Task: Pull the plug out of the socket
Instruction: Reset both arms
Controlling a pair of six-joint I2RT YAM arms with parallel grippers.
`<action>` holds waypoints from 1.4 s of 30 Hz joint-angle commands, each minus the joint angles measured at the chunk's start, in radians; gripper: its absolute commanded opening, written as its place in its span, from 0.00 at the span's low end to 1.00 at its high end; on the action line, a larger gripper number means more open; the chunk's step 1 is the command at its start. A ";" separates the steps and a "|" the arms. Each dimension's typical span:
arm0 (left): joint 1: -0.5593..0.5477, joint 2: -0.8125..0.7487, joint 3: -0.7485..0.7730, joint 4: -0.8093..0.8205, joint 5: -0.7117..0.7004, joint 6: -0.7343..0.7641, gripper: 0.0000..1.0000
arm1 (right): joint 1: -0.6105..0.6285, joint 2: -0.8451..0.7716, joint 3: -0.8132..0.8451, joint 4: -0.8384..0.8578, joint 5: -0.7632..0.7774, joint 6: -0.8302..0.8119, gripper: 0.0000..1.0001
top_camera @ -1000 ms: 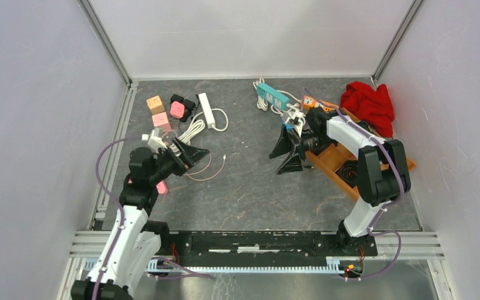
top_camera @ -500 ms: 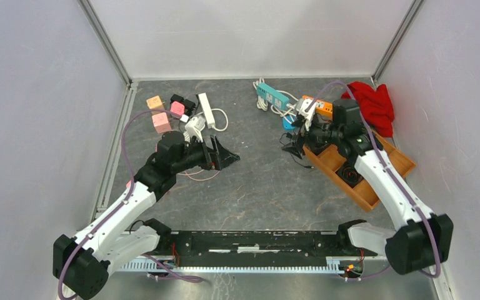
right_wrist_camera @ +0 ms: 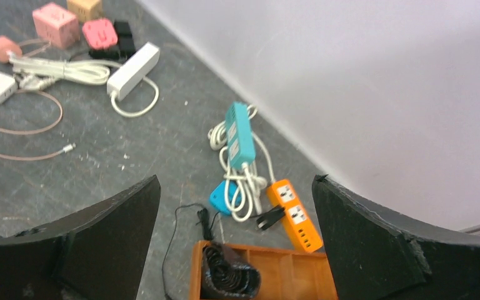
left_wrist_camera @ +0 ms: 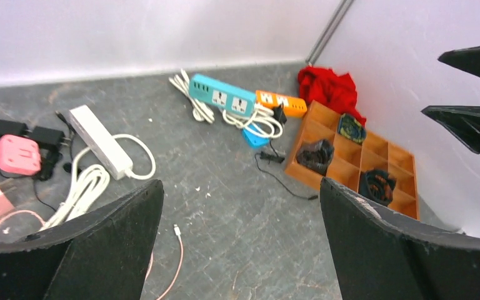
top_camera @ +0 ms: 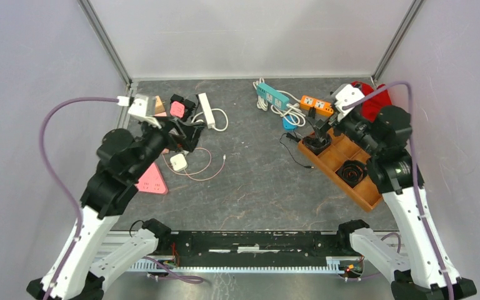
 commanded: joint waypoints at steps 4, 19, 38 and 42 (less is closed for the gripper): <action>-0.004 -0.049 0.086 -0.109 -0.046 0.062 1.00 | 0.000 -0.042 0.146 -0.062 0.004 0.037 0.98; -0.004 -0.092 0.089 -0.136 -0.017 0.047 1.00 | -0.019 -0.090 0.119 -0.032 -0.022 0.148 0.98; -0.004 -0.131 0.059 -0.121 0.011 0.036 1.00 | -0.052 -0.101 0.125 -0.037 -0.067 0.138 0.98; -0.005 -0.131 0.057 -0.122 0.014 0.036 1.00 | -0.054 -0.102 0.125 -0.041 -0.073 0.129 0.98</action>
